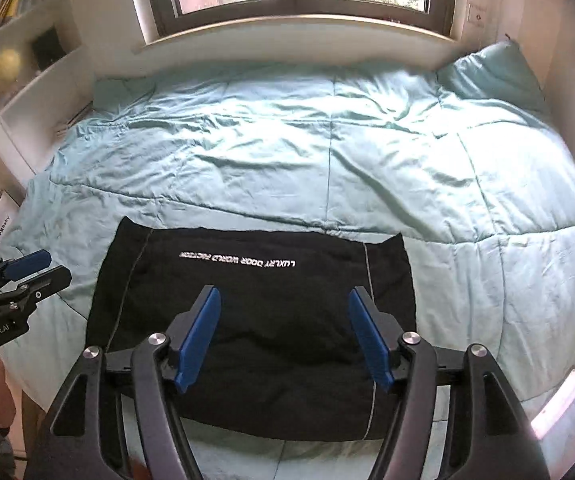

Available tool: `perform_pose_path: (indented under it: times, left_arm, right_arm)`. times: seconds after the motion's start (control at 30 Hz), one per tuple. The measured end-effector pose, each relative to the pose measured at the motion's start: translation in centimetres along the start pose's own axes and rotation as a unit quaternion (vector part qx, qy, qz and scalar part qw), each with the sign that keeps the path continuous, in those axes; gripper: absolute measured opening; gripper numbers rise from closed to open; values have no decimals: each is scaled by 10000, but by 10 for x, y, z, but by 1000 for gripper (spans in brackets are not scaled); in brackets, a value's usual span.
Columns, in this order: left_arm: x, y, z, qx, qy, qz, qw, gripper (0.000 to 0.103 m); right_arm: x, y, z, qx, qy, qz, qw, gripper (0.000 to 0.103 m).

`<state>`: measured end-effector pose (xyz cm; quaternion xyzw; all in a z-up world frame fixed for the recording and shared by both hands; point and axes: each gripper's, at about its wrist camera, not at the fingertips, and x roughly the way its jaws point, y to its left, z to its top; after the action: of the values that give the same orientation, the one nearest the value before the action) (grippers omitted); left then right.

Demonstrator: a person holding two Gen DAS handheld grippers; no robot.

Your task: Fold large clothes

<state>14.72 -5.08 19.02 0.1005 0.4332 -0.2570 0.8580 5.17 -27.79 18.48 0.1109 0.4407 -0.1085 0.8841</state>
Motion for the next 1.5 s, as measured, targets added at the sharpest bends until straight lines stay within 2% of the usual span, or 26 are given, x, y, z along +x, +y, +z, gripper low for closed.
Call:
perform_pose_path:
  times: [0.13,0.27,0.4,0.67,0.83,1.13,1.4,1.5]
  left_arm:
    - [-16,-13,1,39,-96,180,9998,58]
    - [-26,-23,1,103,-103,241,9996,59]
    - [-25,-25,-2,122,-26,230,9997,59]
    - [-13,-16,-10,-68,200,144,9997,59]
    - [-16,-14,-12,-7,139,387,9992,59]
    - [-18,-7,-13,-37,117,568,9983,59]
    - [-18,-4,-12,-61,113,603,9981,59]
    - [-16,-3,-11,-128,204,416,9988,59]
  right_arm:
    - [-14,8,0,45,53,72,9999,69]
    - [-24,21,-3,-187,-39,-173,9997,69]
    - [-19,23,-7,-125,28,-6,9999,69]
    - [-8,25,-15,-181,214,60,9996,69]
    - [-5,27,-19,-232,281,106,9993,69]
    - [-3,39,-21,-388,286,156,9987,69]
    - [-1,42,-23,-397,338,179,9985,69]
    - [-1,43,-23,-400,335,175,9985,69]
